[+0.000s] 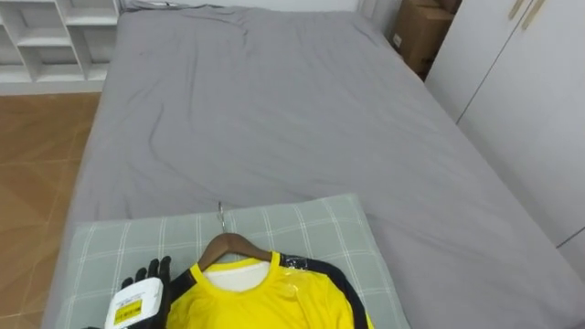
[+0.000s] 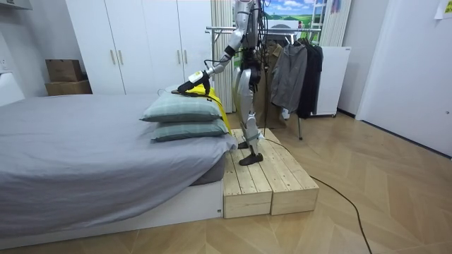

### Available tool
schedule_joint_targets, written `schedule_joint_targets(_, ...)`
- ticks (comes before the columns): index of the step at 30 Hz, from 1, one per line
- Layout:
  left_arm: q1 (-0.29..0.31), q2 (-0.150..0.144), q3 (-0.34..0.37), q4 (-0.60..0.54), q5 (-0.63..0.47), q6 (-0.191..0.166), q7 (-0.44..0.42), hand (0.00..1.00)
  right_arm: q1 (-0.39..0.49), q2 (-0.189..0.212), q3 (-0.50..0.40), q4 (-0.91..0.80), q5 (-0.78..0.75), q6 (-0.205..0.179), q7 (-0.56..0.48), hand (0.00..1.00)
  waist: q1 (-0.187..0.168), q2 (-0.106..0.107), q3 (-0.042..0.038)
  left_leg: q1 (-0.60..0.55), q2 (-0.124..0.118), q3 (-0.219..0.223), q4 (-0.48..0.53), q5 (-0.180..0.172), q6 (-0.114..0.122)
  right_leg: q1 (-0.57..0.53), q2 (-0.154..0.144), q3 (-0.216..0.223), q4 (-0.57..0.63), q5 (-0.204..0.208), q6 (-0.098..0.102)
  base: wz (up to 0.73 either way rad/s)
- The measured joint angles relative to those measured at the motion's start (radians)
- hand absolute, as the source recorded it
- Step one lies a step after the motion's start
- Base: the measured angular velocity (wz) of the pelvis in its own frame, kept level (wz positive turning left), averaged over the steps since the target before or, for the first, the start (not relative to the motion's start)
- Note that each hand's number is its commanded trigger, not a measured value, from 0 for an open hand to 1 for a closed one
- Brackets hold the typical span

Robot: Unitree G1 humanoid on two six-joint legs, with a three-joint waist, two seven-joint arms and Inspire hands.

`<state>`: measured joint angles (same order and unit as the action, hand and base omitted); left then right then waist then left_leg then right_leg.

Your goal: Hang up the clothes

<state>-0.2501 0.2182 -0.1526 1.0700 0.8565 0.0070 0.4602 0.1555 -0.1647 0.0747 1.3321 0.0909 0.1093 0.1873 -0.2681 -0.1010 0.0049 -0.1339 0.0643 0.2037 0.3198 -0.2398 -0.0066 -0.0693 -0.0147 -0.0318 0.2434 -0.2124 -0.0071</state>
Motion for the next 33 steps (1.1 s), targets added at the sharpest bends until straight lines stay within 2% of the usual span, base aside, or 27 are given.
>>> schedule_joint_targets(4, -0.006, 0.003, -0.012, 0.011, -0.002, 0.004, -0.02, 0.0, 0.0, 0.0, 0.001, 0.0, 0.0, 0.0, -0.002, 0.0, 0.0, 0.002, 0.0014, -0.005, 0.011, 0.003, 0.004, 0.0, 0.0, -0.004, 0.003, -0.001, 0.0, 0.003, -0.004, 0.0)
schedule_joint_targets(13, -0.047, 0.011, 0.016, 0.053, -0.003, 0.022, -0.038, 0.0, -0.004, -0.001, 0.001, -0.012, 0.0, 0.002, -0.003, 0.0, 0.012, -0.004, 0.0035, -0.017, 0.028, 0.027, 0.018, -0.002, -0.004, -0.021, 0.018, 0.008, 0.0, 0.012, -0.013, -0.08)
schedule_joint_targets(14, -0.058, 0.016, 0.022, 0.072, -0.005, 0.022, -0.038, 0.0, -0.008, -0.001, 0.002, -0.008, 0.0, 0.002, -0.003, 0.0, 0.016, -0.008, 0.0059, -0.017, 0.03, 0.033, 0.018, -0.003, -0.005, -0.023, 0.02, 0.01, -0.001, 0.012, -0.014, -0.11)
schedule_joint_targets(18, -0.109, 0.03, 0.034, 0.112, -0.024, 0.021, -0.042, 0.0, -0.021, -0.001, 0.001, -0.004, 0.0, 0.001, -0.002, 0.0, 0.015, -0.009, 0.0047, -0.064, 0.035, 0.034, 0.026, 0.0, -0.011, -0.06, 0.023, 0.002, -0.002, 0.019, -0.017, -0.05)
schedule_joint_targets(26, -0.122, 0.046, 0.041, 0.112, -0.04, 0.017, -0.036, 0.0, -0.022, -0.001, 0.002, 0.0, 0.005, 0.0, -0.002, 0.0, 0.021, -0.009, 0.0048, -0.113, 0.048, 0.055, 0.043, 0.002, -0.012, -0.127, 0.034, 0.029, 0.017, 0.026, -0.022, -0.1)
schedule_joint_targets(31, -0.131, 0.048, 0.039, 0.132, -0.043, 0.017, -0.028, 0.0, -0.021, 0.0, 0.004, -0.005, 0.024, -0.001, -0.003, 0.0, 0.02, -0.006, 0.0087, -0.116, 0.048, 0.058, 0.04, 0.005, -0.014, -0.141, 0.032, 0.031, 0.034, 0.027, -0.023, -0.04)
schedule_joint_targets(33, -0.141, 0.048, 0.038, 0.142, -0.043, 0.017, -0.027, 0.0, -0.024, 0.0, 0.016, -0.005, 0.025, -0.01, -0.005, 0.0, 0.02, -0.01, 0.0136, -0.117, 0.048, 0.06, 0.04, 0.006, -0.014, -0.144, 0.032, 0.031, 0.031, 0.026, -0.023, 0.0)
